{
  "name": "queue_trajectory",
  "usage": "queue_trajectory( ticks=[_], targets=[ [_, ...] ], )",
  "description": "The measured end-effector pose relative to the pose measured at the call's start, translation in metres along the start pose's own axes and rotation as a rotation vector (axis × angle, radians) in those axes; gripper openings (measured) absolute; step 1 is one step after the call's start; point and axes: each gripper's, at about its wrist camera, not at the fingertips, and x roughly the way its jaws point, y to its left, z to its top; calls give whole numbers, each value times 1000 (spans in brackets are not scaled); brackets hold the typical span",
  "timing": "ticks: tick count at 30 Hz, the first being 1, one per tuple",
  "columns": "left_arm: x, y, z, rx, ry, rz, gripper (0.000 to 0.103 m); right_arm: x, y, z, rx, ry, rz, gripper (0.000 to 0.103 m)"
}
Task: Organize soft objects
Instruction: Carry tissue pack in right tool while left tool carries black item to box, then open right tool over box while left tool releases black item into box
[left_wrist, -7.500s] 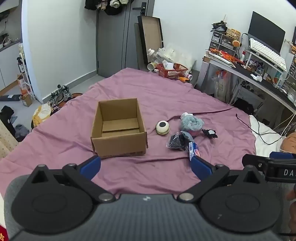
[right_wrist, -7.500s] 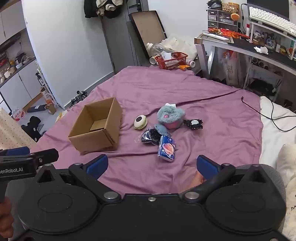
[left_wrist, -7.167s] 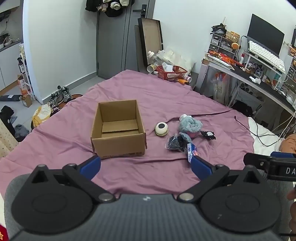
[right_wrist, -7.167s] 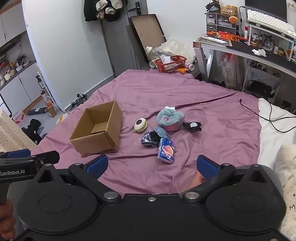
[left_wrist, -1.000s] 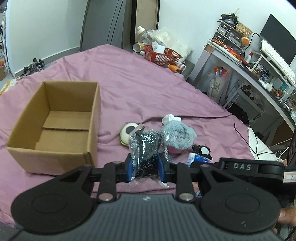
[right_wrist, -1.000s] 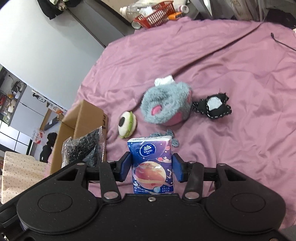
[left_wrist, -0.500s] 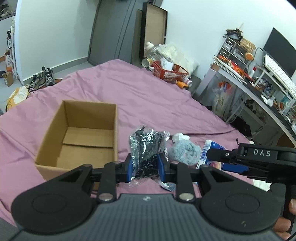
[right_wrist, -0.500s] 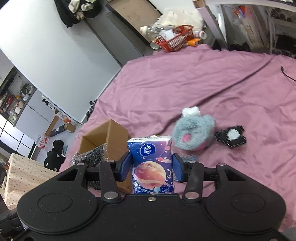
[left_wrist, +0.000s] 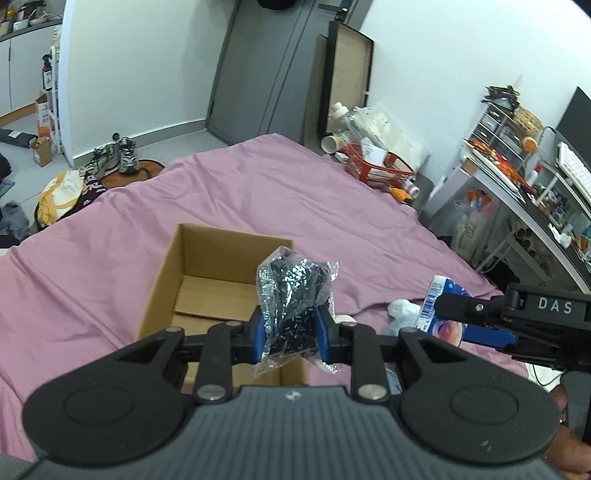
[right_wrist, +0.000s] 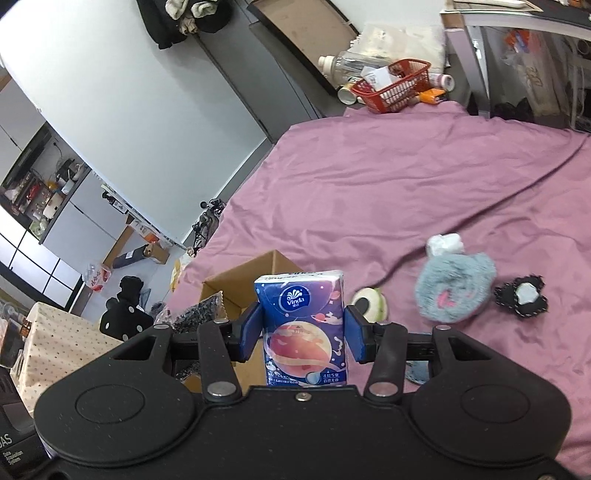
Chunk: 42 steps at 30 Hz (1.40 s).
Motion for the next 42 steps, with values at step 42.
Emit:
queue_trajectory(
  ticks=[42],
  targets=[
    [100, 96, 61, -172, 153, 84, 47, 148, 66, 33, -9, 260, 31, 64]
  ],
)
